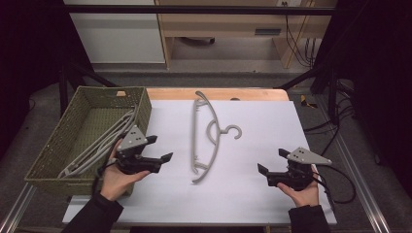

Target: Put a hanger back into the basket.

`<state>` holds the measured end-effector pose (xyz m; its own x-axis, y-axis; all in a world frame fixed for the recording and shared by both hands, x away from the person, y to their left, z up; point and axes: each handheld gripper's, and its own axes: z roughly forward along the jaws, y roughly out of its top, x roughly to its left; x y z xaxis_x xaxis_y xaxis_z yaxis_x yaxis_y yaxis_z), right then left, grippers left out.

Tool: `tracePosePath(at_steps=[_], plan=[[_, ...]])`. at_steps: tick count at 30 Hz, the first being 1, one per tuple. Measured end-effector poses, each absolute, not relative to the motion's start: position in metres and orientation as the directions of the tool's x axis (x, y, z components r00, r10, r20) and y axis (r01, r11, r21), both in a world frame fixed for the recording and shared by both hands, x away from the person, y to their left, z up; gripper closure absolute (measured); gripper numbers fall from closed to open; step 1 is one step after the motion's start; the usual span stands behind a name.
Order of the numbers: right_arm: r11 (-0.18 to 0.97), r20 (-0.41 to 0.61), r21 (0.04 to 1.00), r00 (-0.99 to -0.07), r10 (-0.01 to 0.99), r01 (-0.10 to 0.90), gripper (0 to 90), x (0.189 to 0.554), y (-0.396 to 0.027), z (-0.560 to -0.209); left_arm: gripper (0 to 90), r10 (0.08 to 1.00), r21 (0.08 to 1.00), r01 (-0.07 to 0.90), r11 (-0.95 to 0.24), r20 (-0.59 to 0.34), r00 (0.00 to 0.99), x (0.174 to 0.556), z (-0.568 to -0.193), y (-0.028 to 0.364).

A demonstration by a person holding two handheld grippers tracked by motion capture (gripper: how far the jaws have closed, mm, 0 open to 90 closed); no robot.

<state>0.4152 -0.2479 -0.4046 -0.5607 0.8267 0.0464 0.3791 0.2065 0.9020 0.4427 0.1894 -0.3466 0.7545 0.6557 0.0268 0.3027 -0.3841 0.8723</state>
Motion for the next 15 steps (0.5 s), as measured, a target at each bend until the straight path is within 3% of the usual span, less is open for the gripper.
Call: tracePosePath(at_steps=[7, 15], plan=[[0.199, 0.053, 0.905, -0.561, 0.826, 0.377, 7.7, 0.414, -0.249, -0.404, 24.9, 0.631, 0.839, 0.313, -0.445, 0.046, 0.774, 0.451, -0.364, 0.131], [0.203, 0.053, 0.904, -0.569, 0.821, 0.377, 8.0, 0.414, -0.248, -0.404, 29.4, 0.618, 0.799, 0.361, -0.481, 0.017, 0.786, 0.465, -0.398, 0.09]])
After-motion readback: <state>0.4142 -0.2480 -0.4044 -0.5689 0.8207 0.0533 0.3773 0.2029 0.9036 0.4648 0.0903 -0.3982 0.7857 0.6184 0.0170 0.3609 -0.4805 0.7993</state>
